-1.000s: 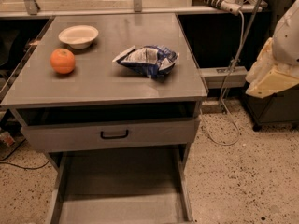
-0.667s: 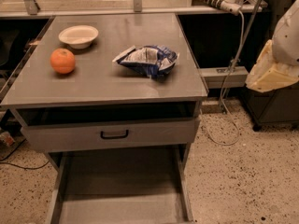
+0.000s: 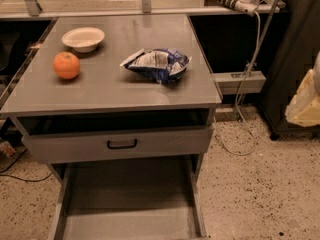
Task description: Close middle drawer
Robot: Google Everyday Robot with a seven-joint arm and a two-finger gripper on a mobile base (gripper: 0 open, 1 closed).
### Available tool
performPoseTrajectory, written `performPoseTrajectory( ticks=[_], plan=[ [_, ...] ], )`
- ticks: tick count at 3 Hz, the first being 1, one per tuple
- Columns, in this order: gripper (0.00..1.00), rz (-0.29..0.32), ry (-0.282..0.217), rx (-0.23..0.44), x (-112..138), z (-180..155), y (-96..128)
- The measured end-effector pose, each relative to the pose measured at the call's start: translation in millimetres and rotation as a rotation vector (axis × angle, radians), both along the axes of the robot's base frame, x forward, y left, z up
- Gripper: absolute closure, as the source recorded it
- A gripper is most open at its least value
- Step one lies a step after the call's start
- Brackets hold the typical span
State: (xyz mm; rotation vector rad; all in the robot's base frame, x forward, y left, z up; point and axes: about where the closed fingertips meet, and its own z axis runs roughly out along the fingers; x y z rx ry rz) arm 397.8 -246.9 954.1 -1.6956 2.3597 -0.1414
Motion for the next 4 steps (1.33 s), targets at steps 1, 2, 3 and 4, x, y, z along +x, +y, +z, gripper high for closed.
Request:
performPoseTrajectory(
  ticks=[1,2,3,4],
  plan=[
    [1.0,-0.056,0.058,-0.035,-33,-15,-24],
    [1.0,-0.056,0.058,-0.034,-33,-15,-24],
    [1.0,-0.065,0.086,-0.015,-47,-34,-19],
    [1.0,-0.073,0.187,0.03,-94,-66,5]
  ],
)
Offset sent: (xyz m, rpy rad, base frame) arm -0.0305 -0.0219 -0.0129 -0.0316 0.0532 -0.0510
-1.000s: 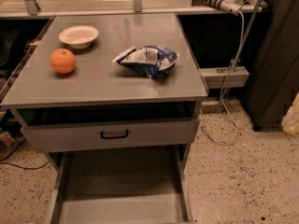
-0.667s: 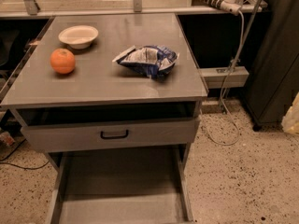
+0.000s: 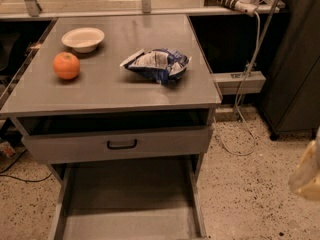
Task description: Close middle drawer
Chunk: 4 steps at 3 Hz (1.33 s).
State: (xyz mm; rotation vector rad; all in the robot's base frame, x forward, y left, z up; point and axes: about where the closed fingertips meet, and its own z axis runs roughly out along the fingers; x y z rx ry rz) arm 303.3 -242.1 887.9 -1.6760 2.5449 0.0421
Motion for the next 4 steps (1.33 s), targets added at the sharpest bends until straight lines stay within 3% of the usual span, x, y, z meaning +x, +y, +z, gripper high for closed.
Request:
performPoseTrajectory(
  ticks=[1,3,4],
  plan=[
    [1.0,0.024,0.145,0.072,-54,-30,32],
    [1.0,0.036,0.145,0.103,-58,-39,39],
    [1.0,-0.001,0.151,0.149,-77,-69,62]
  ],
)
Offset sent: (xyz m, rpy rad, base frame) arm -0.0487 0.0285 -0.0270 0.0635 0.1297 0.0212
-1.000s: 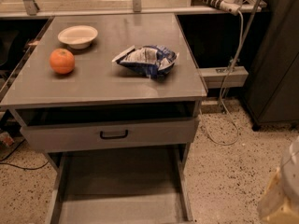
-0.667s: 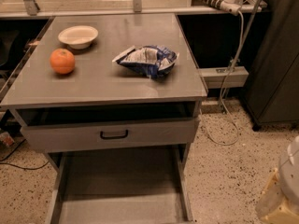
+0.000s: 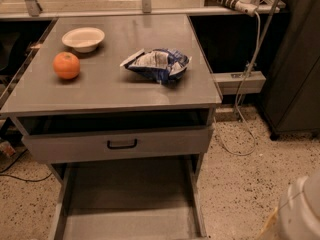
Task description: Close middle drawer
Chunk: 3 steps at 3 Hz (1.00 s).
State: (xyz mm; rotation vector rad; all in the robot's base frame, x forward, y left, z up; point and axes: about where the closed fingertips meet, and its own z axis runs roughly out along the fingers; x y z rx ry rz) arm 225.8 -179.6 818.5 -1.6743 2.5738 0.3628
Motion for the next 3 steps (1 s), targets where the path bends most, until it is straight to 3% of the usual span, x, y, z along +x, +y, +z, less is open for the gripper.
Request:
performPoseTrajectory(
  ticks=[2,3],
  plan=[
    [1.0,-0.124,0.149,0.06,-38,-129,26],
    [1.0,-0.124,0.149,0.06,-38,-129,26]
  ],
)
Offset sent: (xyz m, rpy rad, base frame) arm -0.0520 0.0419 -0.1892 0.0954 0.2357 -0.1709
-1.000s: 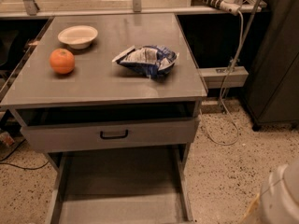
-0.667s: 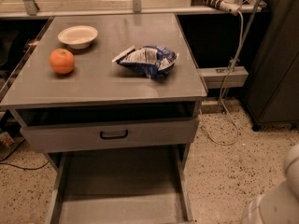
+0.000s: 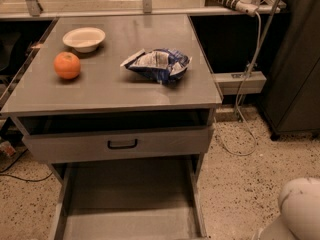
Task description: Close middle drawer
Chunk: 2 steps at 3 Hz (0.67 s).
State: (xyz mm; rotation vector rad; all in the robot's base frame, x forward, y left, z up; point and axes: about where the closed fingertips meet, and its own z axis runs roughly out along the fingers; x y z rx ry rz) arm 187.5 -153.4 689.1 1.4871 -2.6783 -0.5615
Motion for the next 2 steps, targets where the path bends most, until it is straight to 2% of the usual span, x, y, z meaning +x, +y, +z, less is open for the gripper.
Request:
performPoseTrajectory(
  ticks=[1,2],
  plan=[
    [1.0,-0.048,0.036,-0.008,-2,-35,-4],
    [1.0,-0.12,0.088,-0.012,-1,-93,-7]
  ],
)
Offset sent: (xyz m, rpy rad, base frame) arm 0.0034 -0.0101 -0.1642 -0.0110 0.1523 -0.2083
